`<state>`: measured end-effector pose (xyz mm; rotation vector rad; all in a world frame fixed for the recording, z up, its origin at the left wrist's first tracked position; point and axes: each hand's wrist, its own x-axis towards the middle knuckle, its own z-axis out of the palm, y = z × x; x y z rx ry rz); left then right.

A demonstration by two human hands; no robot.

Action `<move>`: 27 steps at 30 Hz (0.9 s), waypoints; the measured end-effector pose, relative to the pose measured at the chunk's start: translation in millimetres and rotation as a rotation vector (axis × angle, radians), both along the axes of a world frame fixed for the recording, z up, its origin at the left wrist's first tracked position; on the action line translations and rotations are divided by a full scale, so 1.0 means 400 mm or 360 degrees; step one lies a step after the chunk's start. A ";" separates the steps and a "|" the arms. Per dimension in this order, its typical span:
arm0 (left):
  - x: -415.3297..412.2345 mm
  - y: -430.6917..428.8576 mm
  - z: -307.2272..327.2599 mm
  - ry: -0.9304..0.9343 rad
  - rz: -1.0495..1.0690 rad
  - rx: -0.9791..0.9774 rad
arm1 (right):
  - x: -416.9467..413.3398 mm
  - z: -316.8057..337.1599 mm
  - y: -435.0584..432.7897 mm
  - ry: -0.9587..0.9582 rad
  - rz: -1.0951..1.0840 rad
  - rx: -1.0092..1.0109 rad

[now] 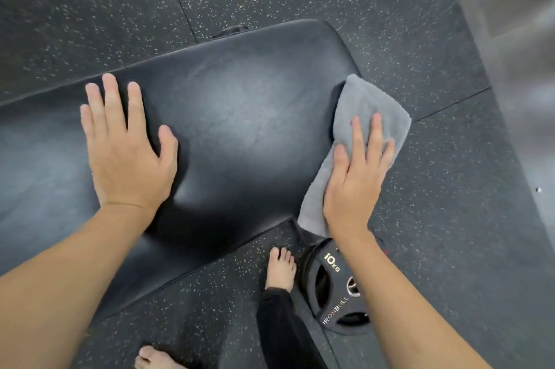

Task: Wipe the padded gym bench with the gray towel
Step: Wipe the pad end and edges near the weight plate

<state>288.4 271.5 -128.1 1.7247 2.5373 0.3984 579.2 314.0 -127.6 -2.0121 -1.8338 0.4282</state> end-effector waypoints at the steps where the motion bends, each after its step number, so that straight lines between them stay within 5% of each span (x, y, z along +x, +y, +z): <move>1: 0.003 0.000 0.000 0.0013 -0.0126 -0.0013 | 0.017 0.005 0.033 0.0081 -0.0050 -0.0021; 4: 0.007 0.008 0.002 0.0044 -0.0368 -0.0026 | 0.018 0.026 0.143 0.0053 -0.0065 -0.0111; 10: 0.009 0.009 0.008 0.0008 -0.0330 0.0028 | -0.141 0.053 0.428 0.0040 0.0187 -0.0219; 14: 0.010 0.009 0.012 -0.0056 -0.0310 0.0055 | -0.281 0.072 0.533 -0.0267 0.0724 -0.0372; 22: 0.007 0.013 0.027 -0.0123 -0.0288 0.0016 | -0.298 0.039 0.420 -0.0425 0.1238 -0.0088; 27: 0.003 0.010 0.020 -0.0145 -0.0305 0.0061 | -0.278 0.032 0.309 -0.0430 0.1064 -0.0044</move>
